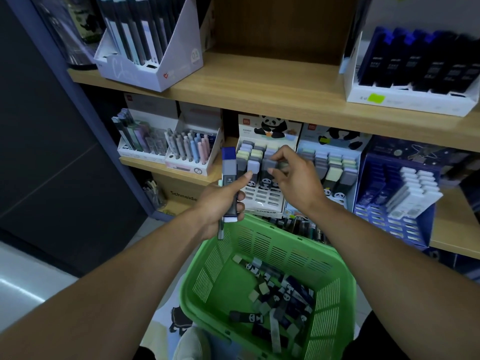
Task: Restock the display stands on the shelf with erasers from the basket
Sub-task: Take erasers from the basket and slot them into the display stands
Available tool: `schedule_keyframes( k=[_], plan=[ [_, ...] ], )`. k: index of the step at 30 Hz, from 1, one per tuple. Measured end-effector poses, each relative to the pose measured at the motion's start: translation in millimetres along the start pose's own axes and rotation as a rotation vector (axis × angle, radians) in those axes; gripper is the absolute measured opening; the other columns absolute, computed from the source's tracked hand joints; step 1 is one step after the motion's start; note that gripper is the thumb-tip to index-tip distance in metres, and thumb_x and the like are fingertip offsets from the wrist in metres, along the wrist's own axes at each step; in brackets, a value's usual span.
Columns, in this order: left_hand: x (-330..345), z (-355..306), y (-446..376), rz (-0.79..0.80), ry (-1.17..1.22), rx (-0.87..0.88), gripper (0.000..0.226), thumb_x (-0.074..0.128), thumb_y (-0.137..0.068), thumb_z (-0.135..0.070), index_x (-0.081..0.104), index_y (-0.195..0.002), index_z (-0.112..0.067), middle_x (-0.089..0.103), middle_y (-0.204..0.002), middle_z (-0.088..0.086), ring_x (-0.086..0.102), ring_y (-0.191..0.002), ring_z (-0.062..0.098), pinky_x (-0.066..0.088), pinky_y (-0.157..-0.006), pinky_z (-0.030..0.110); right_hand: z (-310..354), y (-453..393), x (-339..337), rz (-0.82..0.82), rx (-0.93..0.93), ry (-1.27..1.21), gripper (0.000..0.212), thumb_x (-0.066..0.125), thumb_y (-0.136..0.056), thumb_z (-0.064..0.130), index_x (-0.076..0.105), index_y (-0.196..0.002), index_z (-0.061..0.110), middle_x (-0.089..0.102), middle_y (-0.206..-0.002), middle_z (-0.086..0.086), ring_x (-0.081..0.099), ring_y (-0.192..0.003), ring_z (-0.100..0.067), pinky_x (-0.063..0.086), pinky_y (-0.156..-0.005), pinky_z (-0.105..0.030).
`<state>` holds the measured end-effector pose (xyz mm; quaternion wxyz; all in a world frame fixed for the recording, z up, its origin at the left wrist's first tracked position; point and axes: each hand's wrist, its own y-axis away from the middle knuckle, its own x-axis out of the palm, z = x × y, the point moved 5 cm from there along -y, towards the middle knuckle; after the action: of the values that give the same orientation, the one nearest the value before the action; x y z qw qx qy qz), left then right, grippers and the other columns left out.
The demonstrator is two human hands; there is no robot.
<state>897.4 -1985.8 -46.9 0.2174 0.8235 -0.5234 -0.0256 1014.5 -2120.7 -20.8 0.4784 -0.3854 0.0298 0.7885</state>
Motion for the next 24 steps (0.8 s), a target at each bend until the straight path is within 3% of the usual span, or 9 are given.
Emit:
schedule_keyframes(
  k=[5, 10, 14, 18, 21, 24],
  plan=[
    [-2.6, -0.4, -1.5, 0.001, -0.029, 0.018, 0.051, 0.069, -0.083, -0.058, 0.062, -0.106, -0.013, 0.049, -0.065, -0.002, 0.046, -0.051, 0.013, 0.048, -0.052, 0.031, -0.6, -1.6, 3.0, 0.018, -0.009, 0.013, 0.02, 0.064, -0.097, 0.012, 0.053, -0.106, 0.026, 0.067, -0.096, 0.001, 0.07, -0.081, -0.019, 0.059, -0.07, -0.047],
    [-5.4, -0.2, -2.1, -0.012, -0.015, 0.002, 0.061, 0.06, -0.087, -0.063, 0.061, -0.114, -0.008, 0.052, -0.065, -0.002, 0.048, -0.05, 0.013, 0.048, -0.051, 0.031, -1.2, -2.1, 3.1, 0.019, -0.008, 0.012, 0.018, 0.063, -0.097, 0.011, 0.056, -0.109, 0.024, 0.068, -0.108, 0.001, 0.066, -0.077, 0.004, 0.057, -0.066, -0.03],
    [-6.2, 2.2, -2.7, 0.005, -0.038, -0.004, 0.054, 0.06, -0.087, -0.064, 0.061, -0.107, -0.014, 0.054, -0.066, -0.002, 0.051, -0.053, 0.014, 0.049, -0.054, 0.031, -2.5, -2.9, 6.3, 0.025, -0.003, 0.007, 0.016, 0.064, -0.097, 0.015, 0.057, -0.105, 0.026, 0.068, -0.112, -0.001, 0.069, -0.077, -0.016, 0.056, -0.068, -0.038],
    [-5.1, 2.8, -3.2, 0.016, -0.059, -0.004, 0.048, 0.063, -0.087, -0.061, 0.059, -0.101, -0.016, 0.055, -0.069, -0.001, 0.052, -0.054, 0.014, 0.05, -0.054, 0.031, -1.7, -2.4, 6.5, 0.004, 0.002, -0.033, 0.017, 0.064, -0.097, 0.012, 0.057, -0.104, 0.026, 0.064, -0.115, 0.007, 0.067, -0.082, 0.002, 0.06, -0.073, -0.042],
    [-5.1, 3.3, -4.1, 0.006, -0.052, -0.004, 0.045, 0.069, -0.086, -0.057, 0.058, -0.098, -0.015, 0.056, -0.07, 0.0, 0.053, -0.055, 0.014, 0.051, -0.054, 0.031, -3.3, -3.3, 4.8, 0.002, 0.018, -0.01, 0.016, 0.063, -0.097, 0.011, 0.057, -0.105, 0.023, 0.066, -0.112, 0.006, 0.06, -0.075, 0.017, 0.053, -0.063, -0.021],
    [-5.8, 3.5, -4.8, -0.011, -0.039, 0.0, 0.043, 0.072, -0.085, -0.054, 0.059, -0.097, -0.014, 0.057, -0.07, 0.001, 0.055, -0.056, 0.015, 0.052, -0.055, 0.031, -4.1, -3.5, 2.5, -0.012, 0.019, -0.005, 0.014, 0.063, -0.097, 0.011, 0.055, -0.102, 0.022, 0.066, -0.123, -0.001, 0.065, -0.084, 0.0, 0.054, -0.072, -0.03]
  ],
)
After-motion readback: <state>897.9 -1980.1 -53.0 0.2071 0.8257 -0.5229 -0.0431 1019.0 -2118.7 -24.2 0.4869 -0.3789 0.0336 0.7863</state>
